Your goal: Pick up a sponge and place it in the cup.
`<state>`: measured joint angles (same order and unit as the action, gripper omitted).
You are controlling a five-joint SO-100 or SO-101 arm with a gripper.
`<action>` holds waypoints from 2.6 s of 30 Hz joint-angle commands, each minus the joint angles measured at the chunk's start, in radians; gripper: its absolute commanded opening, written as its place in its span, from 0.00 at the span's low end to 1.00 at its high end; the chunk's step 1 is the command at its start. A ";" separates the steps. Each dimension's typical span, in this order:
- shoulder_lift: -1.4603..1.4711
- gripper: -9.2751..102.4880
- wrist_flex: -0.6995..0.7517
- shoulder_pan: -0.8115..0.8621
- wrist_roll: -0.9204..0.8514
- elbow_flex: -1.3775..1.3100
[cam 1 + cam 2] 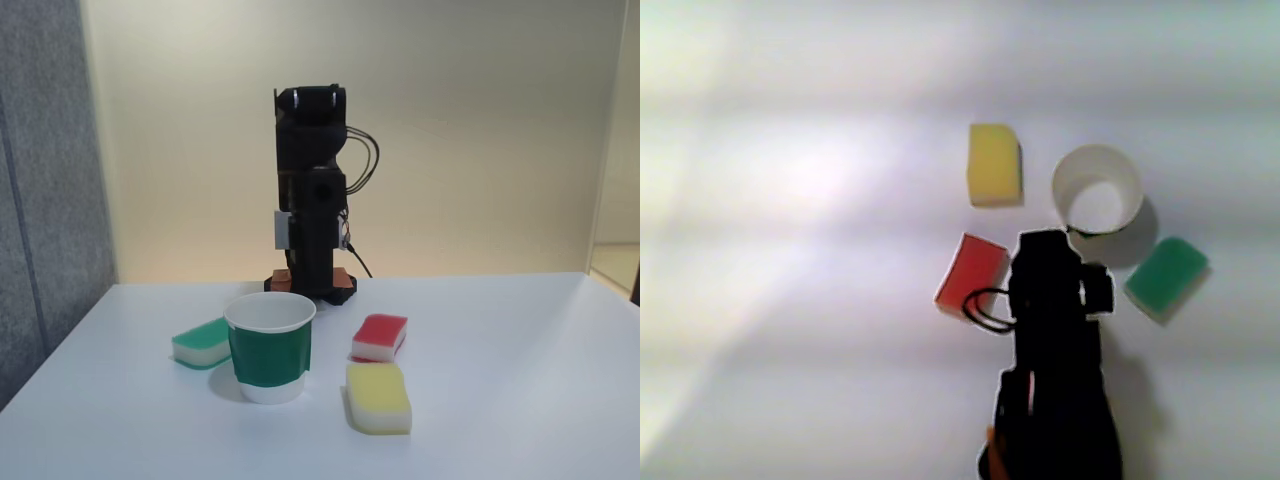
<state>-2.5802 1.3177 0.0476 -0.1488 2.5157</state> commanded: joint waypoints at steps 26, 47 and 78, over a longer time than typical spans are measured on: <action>0.472 0.08 -0.078 -0.341 -0.623 -0.285; 0.592 0.31 -0.221 -0.436 -0.611 -0.227; 0.655 0.15 -0.456 -0.434 -0.693 -0.049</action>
<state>-1.9144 0.8452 -0.3850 -0.8253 2.4559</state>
